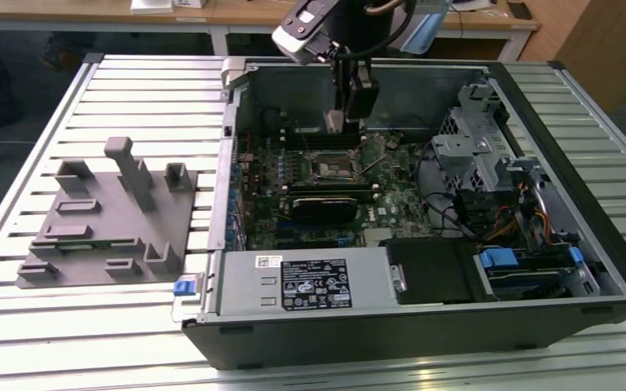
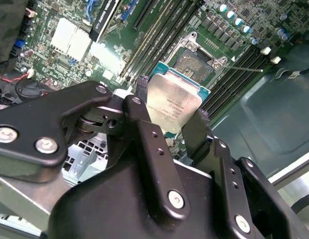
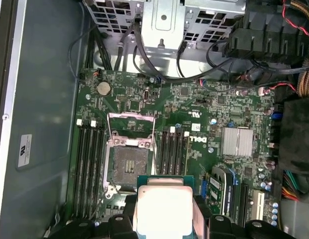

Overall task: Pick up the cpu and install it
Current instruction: 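Place the cpu into insertion slot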

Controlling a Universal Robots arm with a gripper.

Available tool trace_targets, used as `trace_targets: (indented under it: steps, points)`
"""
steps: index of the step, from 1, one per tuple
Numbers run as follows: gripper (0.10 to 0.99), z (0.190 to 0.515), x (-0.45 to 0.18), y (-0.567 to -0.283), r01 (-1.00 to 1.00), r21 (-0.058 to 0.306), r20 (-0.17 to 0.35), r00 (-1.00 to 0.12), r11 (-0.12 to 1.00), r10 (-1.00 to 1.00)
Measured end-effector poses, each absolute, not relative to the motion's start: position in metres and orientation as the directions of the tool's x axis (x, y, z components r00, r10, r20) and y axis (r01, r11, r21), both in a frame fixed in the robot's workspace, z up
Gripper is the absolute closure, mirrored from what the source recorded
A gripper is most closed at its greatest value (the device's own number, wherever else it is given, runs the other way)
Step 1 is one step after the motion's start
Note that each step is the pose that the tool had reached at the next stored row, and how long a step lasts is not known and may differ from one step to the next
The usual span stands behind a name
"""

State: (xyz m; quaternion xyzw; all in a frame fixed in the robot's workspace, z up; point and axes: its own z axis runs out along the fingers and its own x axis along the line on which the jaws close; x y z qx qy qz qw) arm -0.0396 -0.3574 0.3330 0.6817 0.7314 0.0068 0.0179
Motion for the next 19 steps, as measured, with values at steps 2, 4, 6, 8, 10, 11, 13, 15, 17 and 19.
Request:
trace_targets:
  steps: [2,4,6,8,10,11,13,15,17,19]
  points:
    - [0.561,0.331,-0.039,-0.356,0.997,0.034,-0.017,-0.068,0.069,0.998]
    - [0.561,0.328,-0.039,-0.354,0.997,0.034,-0.017,-0.064,0.065,0.998]
    - [0.561,0.325,-0.039,-0.352,0.998,0.034,-0.017,-0.058,0.059,0.998]
    - [0.561,0.322,-0.039,-0.35,0.998,0.034,-0.017,-0.054,0.055,0.998]
    - [0.561,0.319,-0.039,-0.349,0.998,0.035,-0.017,-0.053,0.053,0.998]
    - [0.561,0.318,-0.039,-0.349,0.998,0.035,-0.016,-0.053,0.053,0.998]
    - [0.561,0.315,-0.039,-0.349,0.998,0.034,-0.016,-0.053,0.053,0.998]
    - [0.561,0.313,-0.039,-0.349,0.998,0.035,-0.016,-0.053,0.053,0.998]
    - [0.561,0.311,-0.039,-0.349,0.998,0.034,-0.016,-0.053,0.053,0.998]
    - [0.561,0.309,-0.039,-0.349,0.998,0.034,-0.016,-0.053,0.053,0.998]
